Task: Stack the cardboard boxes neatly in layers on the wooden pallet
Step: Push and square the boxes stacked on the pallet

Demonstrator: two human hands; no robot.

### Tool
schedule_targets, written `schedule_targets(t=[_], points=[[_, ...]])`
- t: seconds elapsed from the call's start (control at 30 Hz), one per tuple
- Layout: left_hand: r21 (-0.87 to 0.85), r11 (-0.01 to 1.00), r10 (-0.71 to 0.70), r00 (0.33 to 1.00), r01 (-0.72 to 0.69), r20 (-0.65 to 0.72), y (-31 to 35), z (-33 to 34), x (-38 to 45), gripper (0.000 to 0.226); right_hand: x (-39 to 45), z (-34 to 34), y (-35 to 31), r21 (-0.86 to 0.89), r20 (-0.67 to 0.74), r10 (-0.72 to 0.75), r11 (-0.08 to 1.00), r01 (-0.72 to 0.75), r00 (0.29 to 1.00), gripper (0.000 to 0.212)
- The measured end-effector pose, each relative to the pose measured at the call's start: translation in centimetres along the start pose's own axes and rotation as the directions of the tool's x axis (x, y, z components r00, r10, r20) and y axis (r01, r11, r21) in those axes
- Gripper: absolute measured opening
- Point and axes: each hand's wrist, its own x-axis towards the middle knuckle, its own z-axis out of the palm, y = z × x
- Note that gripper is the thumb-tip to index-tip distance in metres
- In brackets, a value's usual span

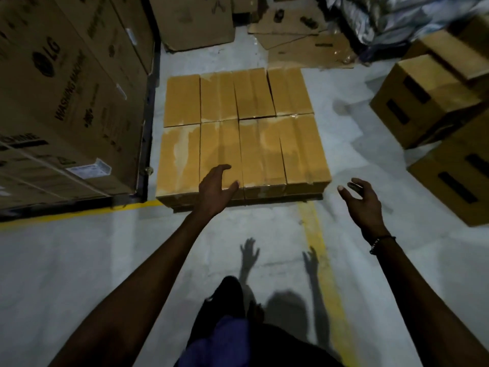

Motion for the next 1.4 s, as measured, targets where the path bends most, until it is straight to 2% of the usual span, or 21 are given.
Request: schedule_targets(t=[0.13,0.23,0.43,0.77,1.03,1.27,1.4], points=[[-0.094,0.995,-0.015,1.0,0.016,0.013,4.1,3.1,1.7,0.049,0.9,-2.8,0.8,0.087,-0.064,0.056,0.995,-0.05,0.996,0.047],[-0.177,0.984,0.003,0.999,0.003,0.034,7.0,5.9,4.4,0.047,3.0,-4.6,1.5,0.116,-0.105,0.073,0.991,-0.061,0.992,0.055],[-0.307,0.95,0.074,0.996,-0.053,0.056,14.0,12.5,14.0,0.041,9.7,-8.7,-0.5,0.097,-0.181,0.094,0.992,-0.078,0.979,0.042],[-0.412,0.908,0.162,0.972,-0.078,0.173,26.3,24.3,30.1,0.031,23.8,-16.5,-3.8,0.075,-0.258,0.086,0.995,-0.069,0.962,0.048],[-0.386,0.918,0.153,0.978,-0.088,0.139,31.6,32.4,40.5,0.029,39.5,-21.5,-2.4,0.102,-0.19,0.067,0.994,-0.049,0.979,0.049],[-0.386,0.922,-0.02,0.999,0.034,0.042,36.7,37.7,50.0,0.029,55.7,-26.1,-4.2,0.058,0.002,-0.007,0.998,0.007,1.0,0.047],[-0.401,0.912,-0.121,0.991,0.089,-0.056,39.3,38.8,54.4,0.028,64.5,-27.4,-6.8,0.018,0.127,-0.109,0.994,0.108,0.986,0.047]])
